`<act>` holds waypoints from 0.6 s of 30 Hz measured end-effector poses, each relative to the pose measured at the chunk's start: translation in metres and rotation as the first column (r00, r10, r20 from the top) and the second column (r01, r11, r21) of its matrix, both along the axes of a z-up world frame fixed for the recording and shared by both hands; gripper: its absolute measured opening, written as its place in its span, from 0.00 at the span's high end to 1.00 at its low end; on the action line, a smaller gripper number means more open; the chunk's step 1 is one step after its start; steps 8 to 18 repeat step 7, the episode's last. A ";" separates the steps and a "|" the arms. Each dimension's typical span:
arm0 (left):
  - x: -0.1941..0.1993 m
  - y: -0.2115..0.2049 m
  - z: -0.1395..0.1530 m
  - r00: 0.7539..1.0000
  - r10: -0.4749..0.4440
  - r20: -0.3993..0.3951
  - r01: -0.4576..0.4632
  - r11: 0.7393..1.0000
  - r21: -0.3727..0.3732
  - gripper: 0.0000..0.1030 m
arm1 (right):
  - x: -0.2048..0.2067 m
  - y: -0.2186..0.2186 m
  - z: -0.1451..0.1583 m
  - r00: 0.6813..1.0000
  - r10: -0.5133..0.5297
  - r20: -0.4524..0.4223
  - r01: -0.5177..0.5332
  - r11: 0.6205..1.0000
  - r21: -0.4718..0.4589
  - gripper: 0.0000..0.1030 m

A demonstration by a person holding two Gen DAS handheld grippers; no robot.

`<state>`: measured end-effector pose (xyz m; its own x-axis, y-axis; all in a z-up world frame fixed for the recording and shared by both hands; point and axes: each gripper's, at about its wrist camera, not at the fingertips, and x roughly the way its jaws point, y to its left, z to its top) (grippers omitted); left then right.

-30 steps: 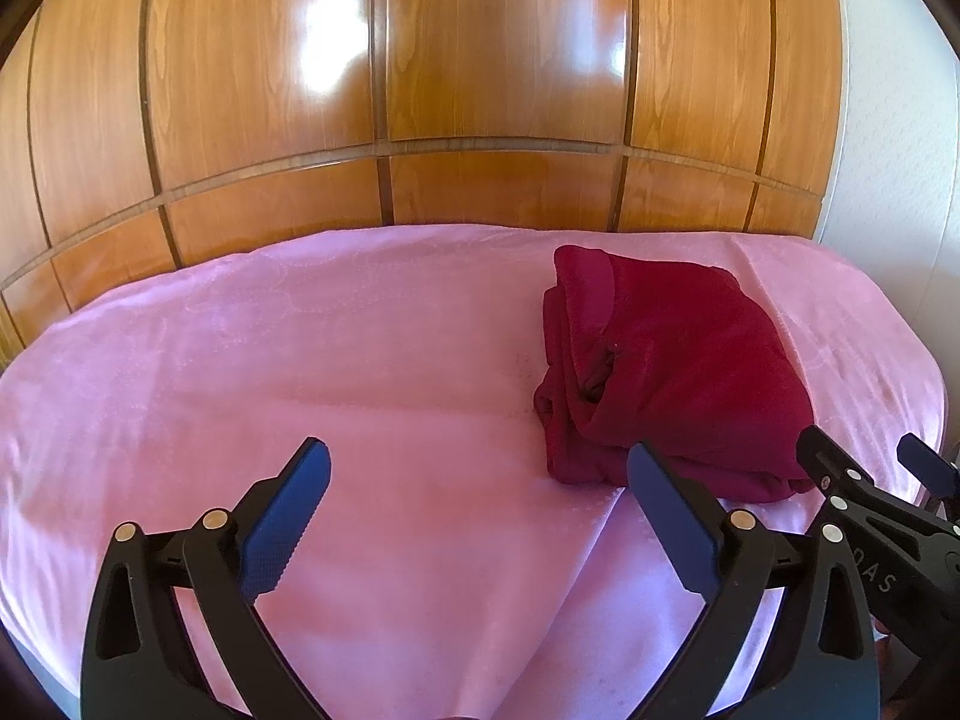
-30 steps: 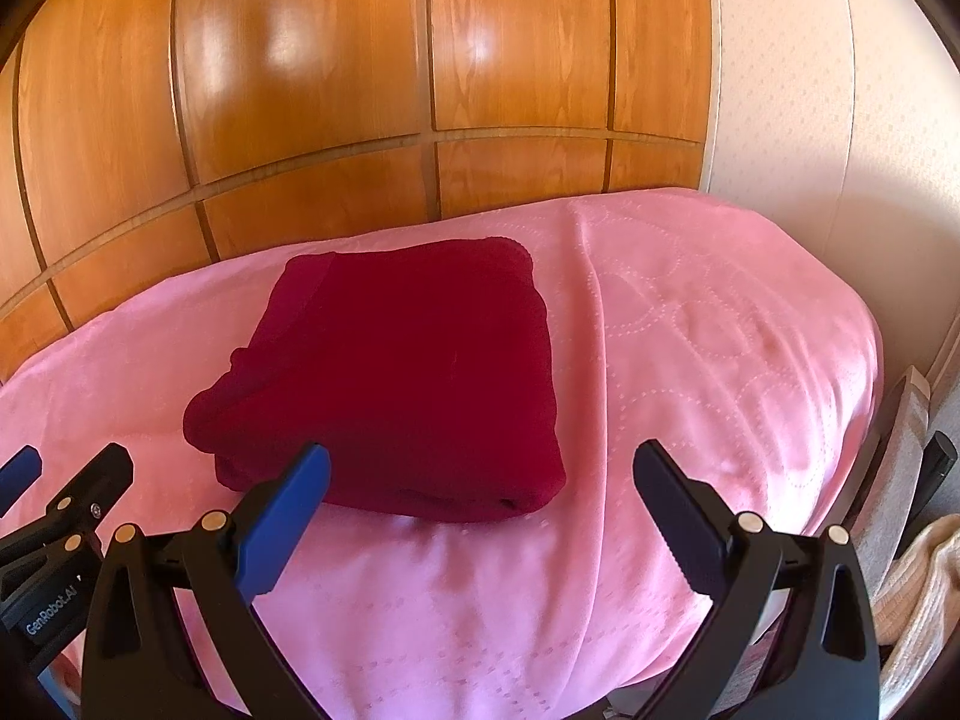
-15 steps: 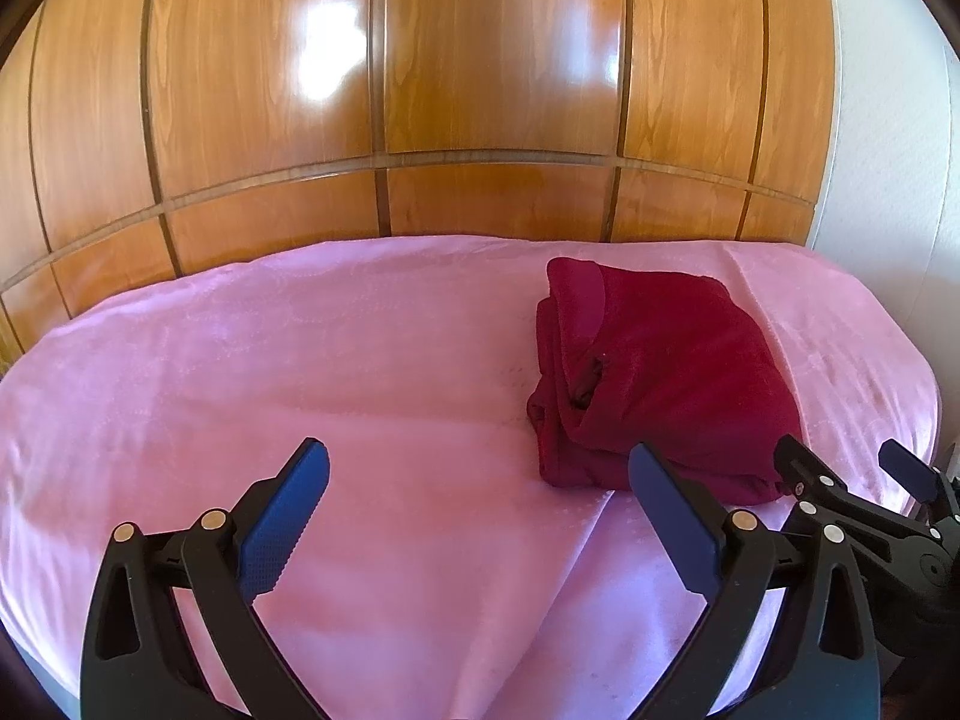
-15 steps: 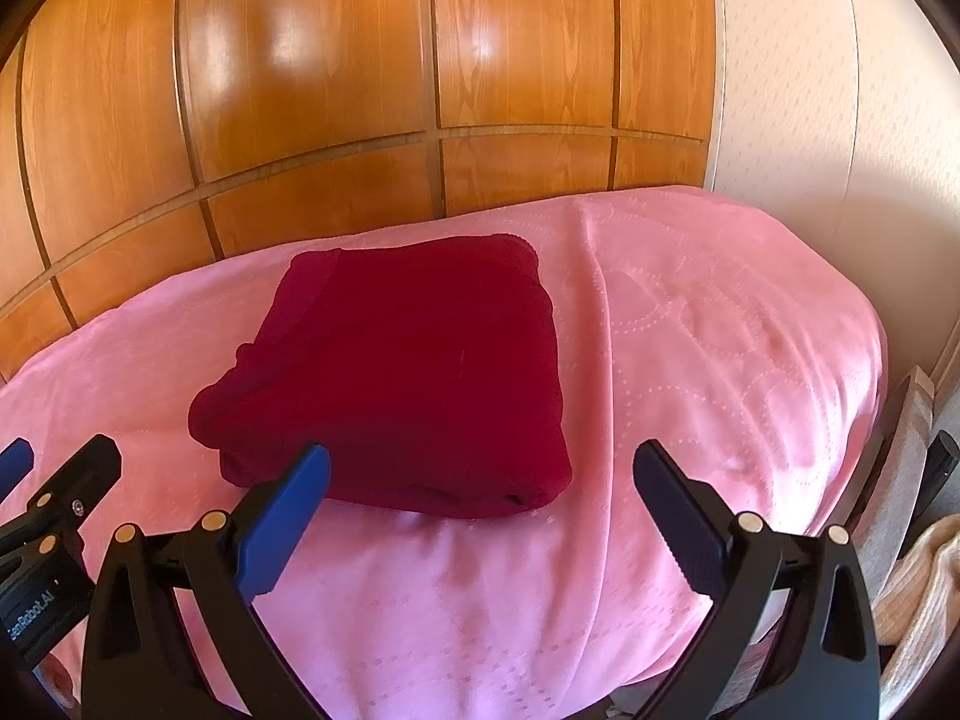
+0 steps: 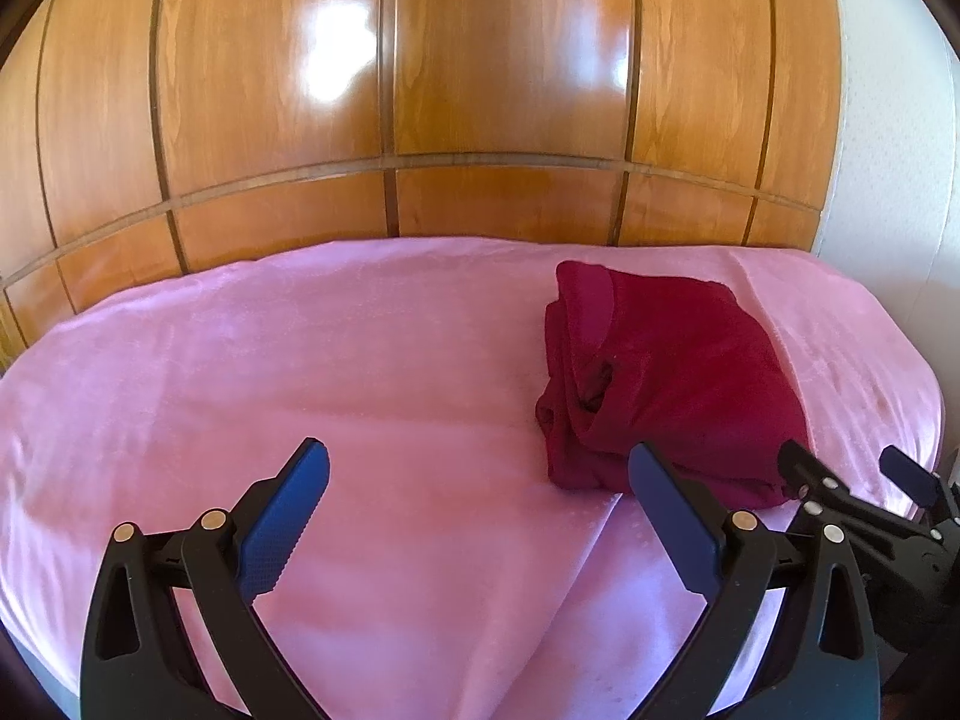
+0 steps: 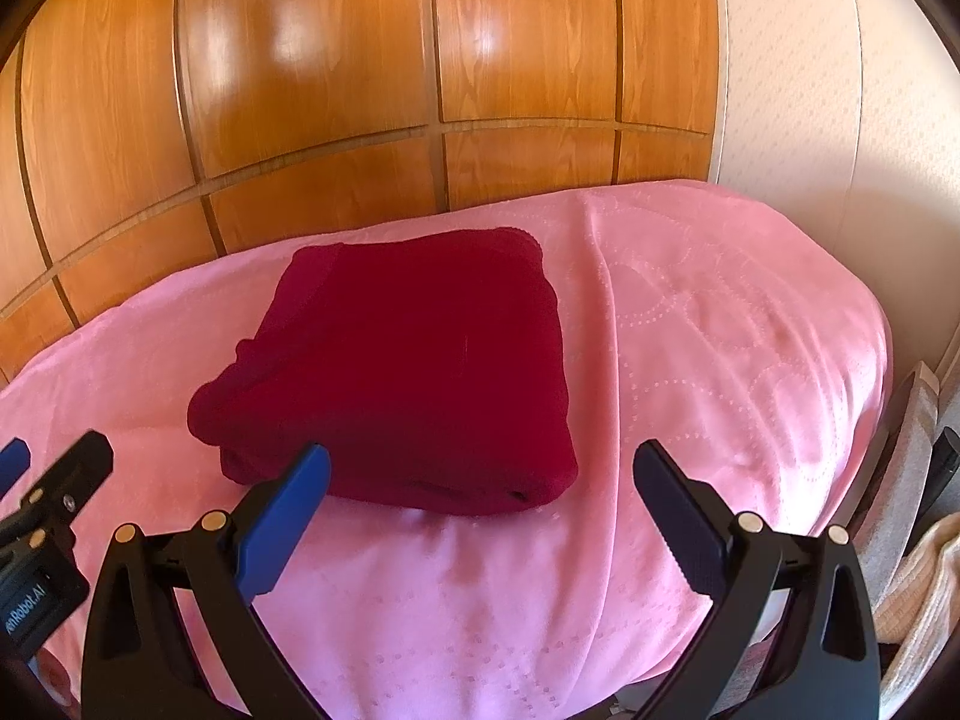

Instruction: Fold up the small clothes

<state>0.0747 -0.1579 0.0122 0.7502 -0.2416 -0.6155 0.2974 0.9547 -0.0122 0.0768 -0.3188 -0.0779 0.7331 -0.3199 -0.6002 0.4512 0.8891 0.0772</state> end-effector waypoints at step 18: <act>0.006 0.007 -0.007 0.999 0.033 -0.036 -0.034 0.999 -0.005 0.04 | 0.006 -0.001 0.004 1.000 0.014 -0.013 -0.014 0.999 -0.041 0.02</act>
